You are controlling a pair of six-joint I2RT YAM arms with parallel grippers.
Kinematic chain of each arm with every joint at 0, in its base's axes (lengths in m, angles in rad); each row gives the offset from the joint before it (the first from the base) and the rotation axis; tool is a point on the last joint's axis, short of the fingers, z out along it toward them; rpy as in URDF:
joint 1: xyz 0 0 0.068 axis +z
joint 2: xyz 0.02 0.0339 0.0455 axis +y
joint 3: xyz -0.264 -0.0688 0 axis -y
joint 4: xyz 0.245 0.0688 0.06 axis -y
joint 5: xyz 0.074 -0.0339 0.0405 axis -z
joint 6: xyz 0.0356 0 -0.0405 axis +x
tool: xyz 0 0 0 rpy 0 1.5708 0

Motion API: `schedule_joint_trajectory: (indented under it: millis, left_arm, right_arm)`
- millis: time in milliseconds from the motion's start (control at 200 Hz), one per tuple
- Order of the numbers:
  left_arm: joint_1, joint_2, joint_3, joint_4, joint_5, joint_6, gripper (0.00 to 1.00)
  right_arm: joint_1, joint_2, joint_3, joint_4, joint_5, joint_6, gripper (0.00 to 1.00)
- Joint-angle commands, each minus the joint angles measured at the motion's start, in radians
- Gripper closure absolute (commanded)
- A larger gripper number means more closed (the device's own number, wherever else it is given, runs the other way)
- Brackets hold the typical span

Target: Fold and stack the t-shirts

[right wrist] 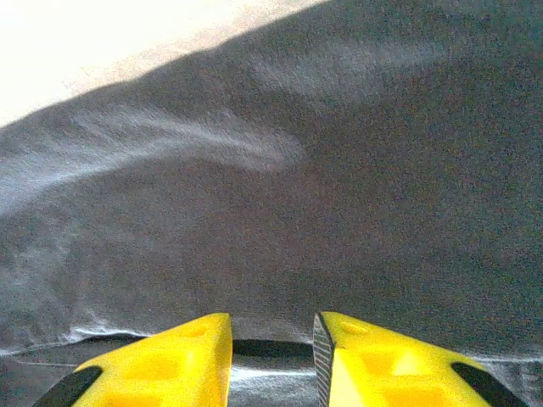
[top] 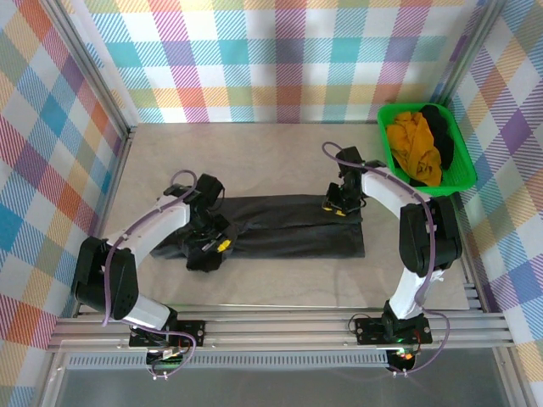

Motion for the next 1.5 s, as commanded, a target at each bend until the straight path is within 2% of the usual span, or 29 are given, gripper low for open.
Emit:
schedule_joint_trajectory:
  millis: [0,45,70,165,255,325,430,565,670,775,875,1025,1240,1395,1499]
  left_arm:
    - [-0.053,0.01,-0.058,0.064,0.059,-0.156,1.0]
    - [-0.074,0.025,-0.069,0.083,0.057,-0.187,1.0]
    - [-0.084,0.033,-0.071,0.092,0.054,-0.198,0.96]
    - [-0.112,0.054,-0.066,0.102,0.052,-0.21,0.7]
    - [-0.114,0.031,-0.043,0.072,0.033,-0.188,0.58]
    - [-0.108,-0.009,-0.017,0.035,-0.011,-0.152,0.55]
    - [-0.049,-0.078,0.005,-0.06,-0.094,-0.093,0.55]
    - [0.167,-0.166,-0.068,-0.083,-0.118,0.007,0.63]
    - [0.325,-0.178,-0.102,-0.046,-0.154,0.154,0.66]
    - [0.409,-0.137,-0.132,0.045,-0.125,0.297,0.66]
    - [0.415,-0.104,-0.157,0.073,-0.148,0.386,0.66]
    - [0.415,-0.175,-0.229,0.053,-0.208,0.393,0.63]
    - [0.387,-0.3,-0.378,0.174,-0.104,0.382,0.62]
    - [0.318,-0.416,-0.42,0.125,-0.089,0.327,0.59]
    - [0.275,-0.411,-0.457,0.079,-0.097,0.21,0.57]
  right_arm:
    - [-0.001,-0.044,-0.03,0.012,-0.021,-0.019,0.68]
    - [-0.001,-0.043,-0.036,0.012,-0.025,-0.019,0.68]
    - [0.0,-0.043,-0.04,0.012,-0.027,-0.02,0.68]
    - [0.0,-0.042,-0.044,0.015,-0.032,-0.018,0.68]
    - [-0.001,-0.044,-0.044,0.017,-0.033,-0.016,0.68]
    - [0.0,-0.045,-0.04,0.018,-0.034,-0.012,0.68]
    - [0.004,-0.044,-0.032,0.028,-0.044,-0.013,0.68]
    - [0.021,-0.008,-0.012,0.065,-0.121,-0.026,0.68]
    - [0.022,0.042,0.002,0.069,-0.138,-0.019,0.68]
    - [0.004,0.104,0.028,0.053,-0.18,-0.014,0.68]
    - [-0.005,0.149,0.055,0.027,-0.191,-0.024,0.66]
    - [-0.017,0.179,0.073,0.006,-0.201,-0.026,0.66]
    - [-0.02,0.183,0.071,-0.007,-0.193,-0.024,0.65]
    - [-0.022,0.181,0.079,-0.018,-0.19,-0.029,0.65]
    - [-0.024,0.182,0.085,-0.02,-0.19,-0.024,0.65]
